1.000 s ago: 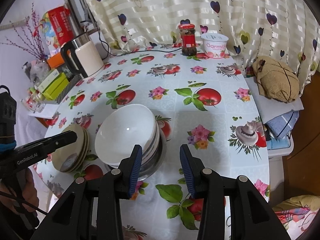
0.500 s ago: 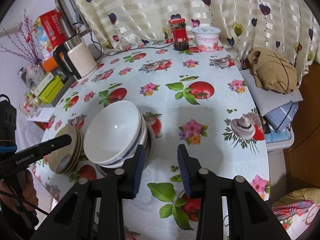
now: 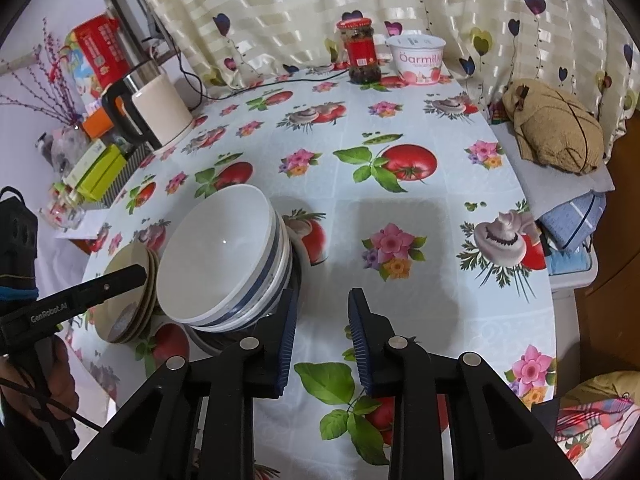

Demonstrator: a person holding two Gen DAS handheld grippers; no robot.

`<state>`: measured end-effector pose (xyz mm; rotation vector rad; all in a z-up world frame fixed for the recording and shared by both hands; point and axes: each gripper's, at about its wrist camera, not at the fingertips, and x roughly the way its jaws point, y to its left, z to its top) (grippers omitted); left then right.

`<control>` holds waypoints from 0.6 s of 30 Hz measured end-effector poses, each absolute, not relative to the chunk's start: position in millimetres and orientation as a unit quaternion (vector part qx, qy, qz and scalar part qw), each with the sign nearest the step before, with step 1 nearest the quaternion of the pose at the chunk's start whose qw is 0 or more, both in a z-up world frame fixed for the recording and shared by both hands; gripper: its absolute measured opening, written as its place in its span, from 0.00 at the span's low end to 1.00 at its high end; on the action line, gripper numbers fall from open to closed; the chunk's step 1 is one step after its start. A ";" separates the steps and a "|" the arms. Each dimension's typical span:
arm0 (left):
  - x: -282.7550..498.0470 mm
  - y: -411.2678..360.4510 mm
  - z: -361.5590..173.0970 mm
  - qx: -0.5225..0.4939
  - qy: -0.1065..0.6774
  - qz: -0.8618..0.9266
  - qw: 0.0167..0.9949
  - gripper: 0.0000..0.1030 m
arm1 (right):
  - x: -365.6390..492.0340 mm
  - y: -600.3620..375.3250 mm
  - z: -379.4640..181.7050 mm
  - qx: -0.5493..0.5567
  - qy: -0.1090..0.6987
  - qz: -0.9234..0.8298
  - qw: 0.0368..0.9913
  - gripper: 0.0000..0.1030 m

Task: Organize plates and bowls
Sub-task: 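Grasp the rim of the nested bowl stack with the left gripper and lift, then carry the bowl stack with the left gripper over the beige plate stack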

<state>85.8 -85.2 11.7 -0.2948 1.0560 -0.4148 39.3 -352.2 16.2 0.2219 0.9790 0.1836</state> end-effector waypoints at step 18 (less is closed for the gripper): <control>94.9 -91.2 -9.0 -0.132 0.522 -0.208 0.816 0.20 | 49.8 -351.9 -11.1 0.142 0.494 0.112 0.851 0.25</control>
